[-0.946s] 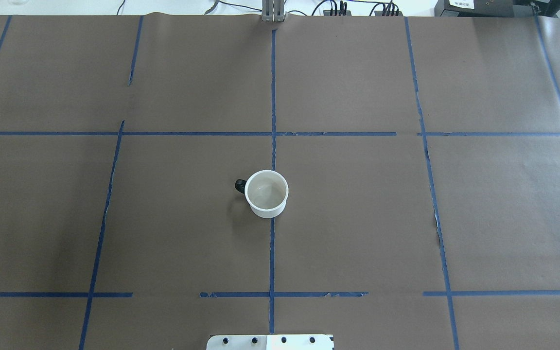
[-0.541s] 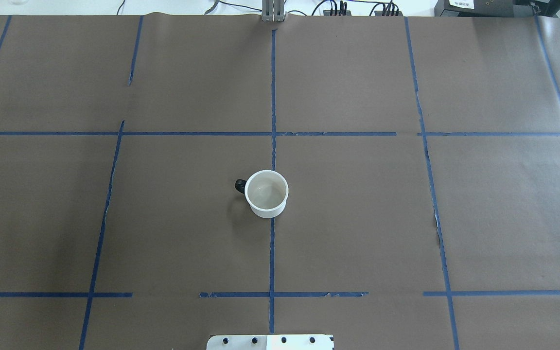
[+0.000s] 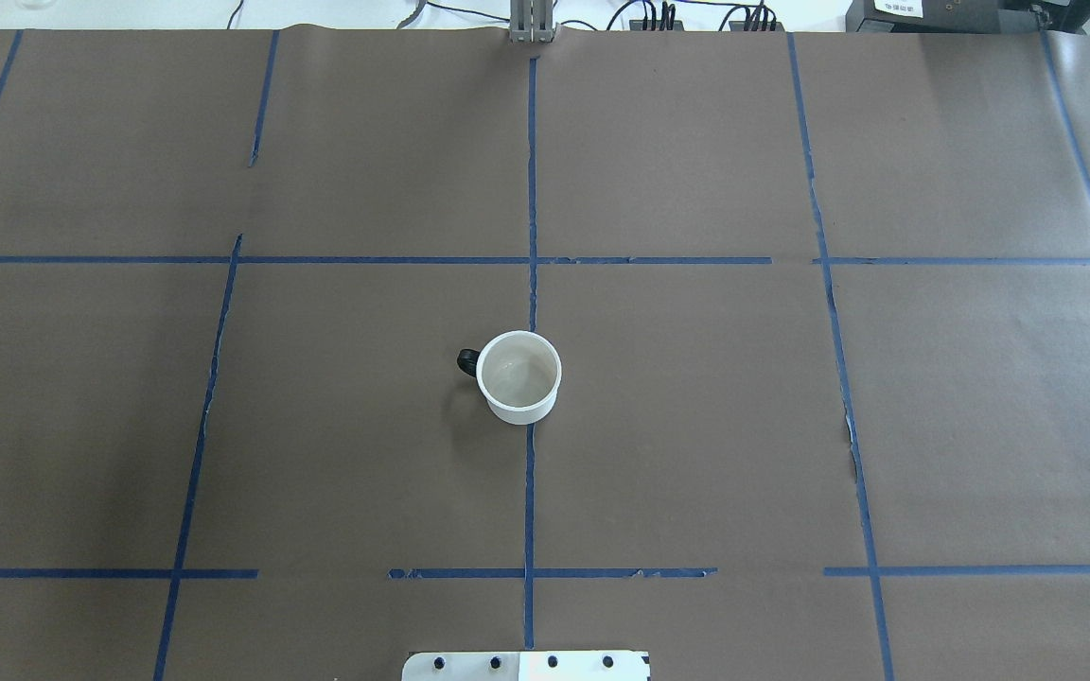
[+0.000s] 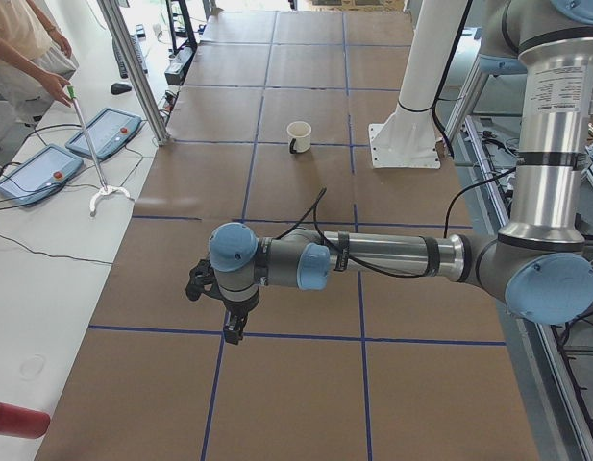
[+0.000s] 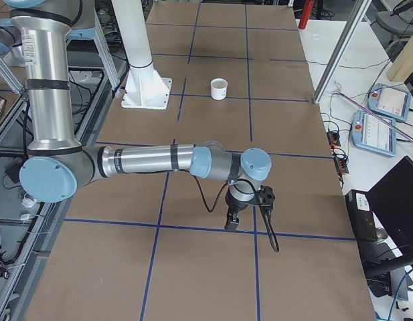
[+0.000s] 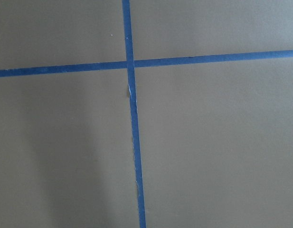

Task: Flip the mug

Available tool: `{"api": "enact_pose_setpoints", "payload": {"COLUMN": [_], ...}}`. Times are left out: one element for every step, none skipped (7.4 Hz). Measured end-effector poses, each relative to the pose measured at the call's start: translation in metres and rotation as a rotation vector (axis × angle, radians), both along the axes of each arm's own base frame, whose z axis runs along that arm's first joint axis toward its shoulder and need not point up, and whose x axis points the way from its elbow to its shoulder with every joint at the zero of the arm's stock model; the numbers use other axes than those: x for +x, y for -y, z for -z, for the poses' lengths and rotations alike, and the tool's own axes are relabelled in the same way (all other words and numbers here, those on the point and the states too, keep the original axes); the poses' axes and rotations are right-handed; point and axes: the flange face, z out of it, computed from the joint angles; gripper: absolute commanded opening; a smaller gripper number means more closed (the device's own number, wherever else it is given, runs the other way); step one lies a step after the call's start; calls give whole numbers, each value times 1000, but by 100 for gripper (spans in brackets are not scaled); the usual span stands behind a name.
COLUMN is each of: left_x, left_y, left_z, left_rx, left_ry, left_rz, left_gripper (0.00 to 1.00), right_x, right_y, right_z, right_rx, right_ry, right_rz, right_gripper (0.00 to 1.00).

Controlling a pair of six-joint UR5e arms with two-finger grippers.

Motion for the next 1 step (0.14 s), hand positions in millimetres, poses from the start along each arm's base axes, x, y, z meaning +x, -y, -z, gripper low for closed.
{"api": "enact_pose_setpoints", "payload": {"left_x": [0], "left_y": [0], "left_z": [0], "left_rx": [2], "left_ry": [0], "left_rz": [-1], "left_gripper": [100], "right_x": [0], "right_y": [0], "right_z": [0], "right_rx": [0], "right_ry": [0], "right_rz": [0], "right_gripper": [100]}}
